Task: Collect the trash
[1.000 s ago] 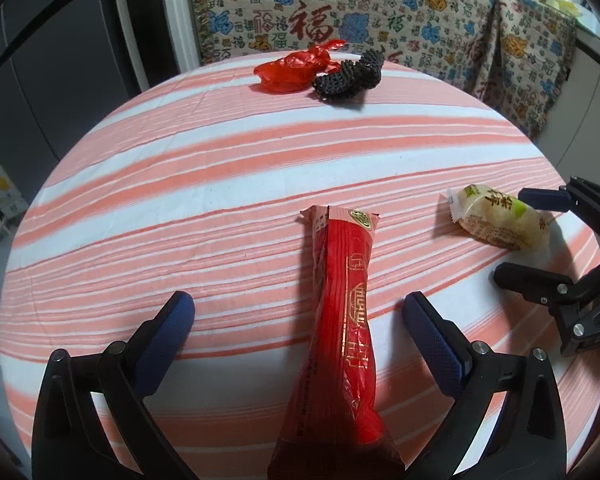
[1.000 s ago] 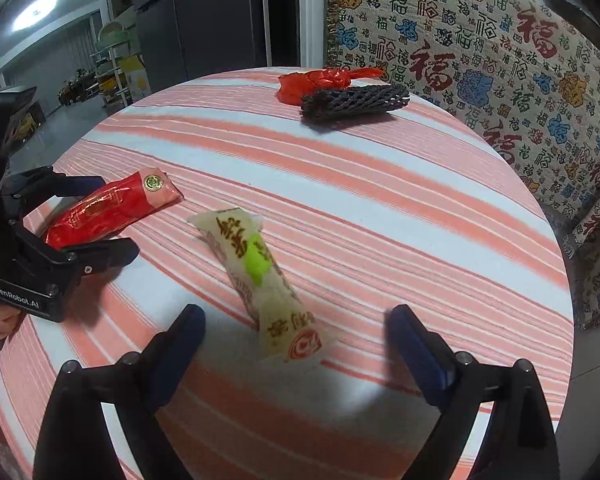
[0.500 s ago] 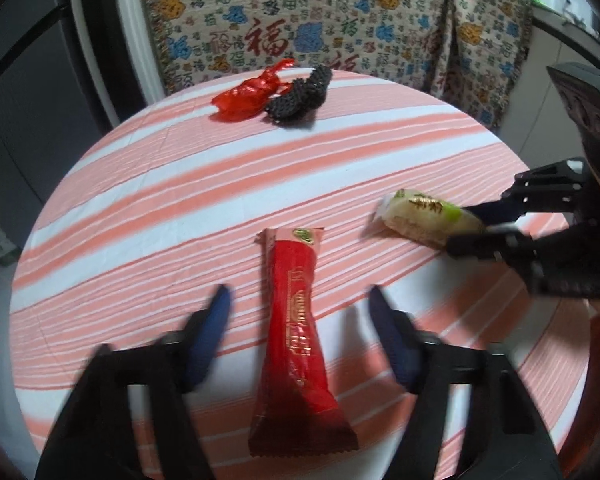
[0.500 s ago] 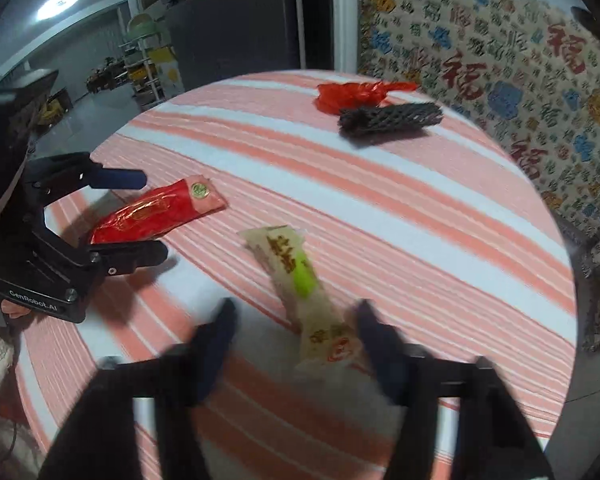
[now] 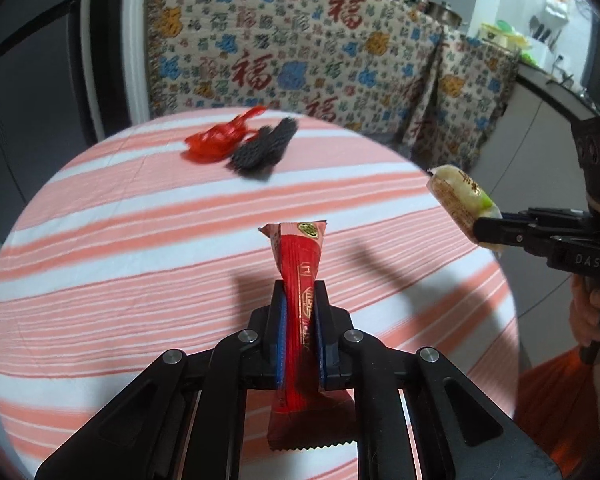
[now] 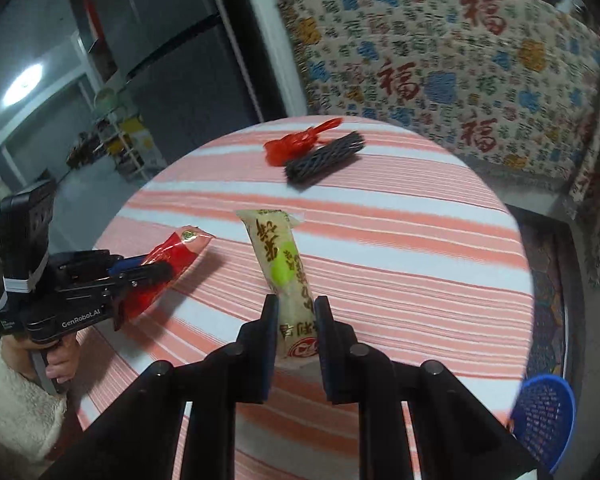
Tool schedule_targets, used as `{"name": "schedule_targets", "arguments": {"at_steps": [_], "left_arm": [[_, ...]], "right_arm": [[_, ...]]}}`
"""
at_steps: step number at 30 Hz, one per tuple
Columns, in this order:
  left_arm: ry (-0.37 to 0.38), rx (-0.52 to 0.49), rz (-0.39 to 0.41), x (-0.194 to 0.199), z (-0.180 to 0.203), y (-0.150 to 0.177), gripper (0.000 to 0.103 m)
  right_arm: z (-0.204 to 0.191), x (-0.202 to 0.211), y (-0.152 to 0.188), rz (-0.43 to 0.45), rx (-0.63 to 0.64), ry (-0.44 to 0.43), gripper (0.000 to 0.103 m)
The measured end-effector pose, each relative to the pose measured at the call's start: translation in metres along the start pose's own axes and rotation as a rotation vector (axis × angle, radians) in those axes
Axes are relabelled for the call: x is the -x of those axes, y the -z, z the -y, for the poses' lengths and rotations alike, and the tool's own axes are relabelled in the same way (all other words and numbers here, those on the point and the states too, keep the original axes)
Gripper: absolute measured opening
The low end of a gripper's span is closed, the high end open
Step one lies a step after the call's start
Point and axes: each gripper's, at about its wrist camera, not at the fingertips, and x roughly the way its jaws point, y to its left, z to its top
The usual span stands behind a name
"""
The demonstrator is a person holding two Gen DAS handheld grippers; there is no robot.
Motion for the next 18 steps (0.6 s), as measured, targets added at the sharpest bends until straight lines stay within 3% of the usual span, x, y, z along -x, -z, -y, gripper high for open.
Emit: {"name": "schedule_targets", "arguments": {"at_steps": [9, 18], "left_arm": [[0.149, -0.072, 0.011, -0.010, 0.095, -0.029, 0.009], [0.332, -0.197, -0.015, -0.050, 0.229, -0.049, 0.009]], "right_arm": [[0.072, 0.077, 0.029, 0.068, -0.139, 0.170, 0.018], [0.165, 0.155, 0.084, 0.114, -0.350, 0.366, 0.018]]}}
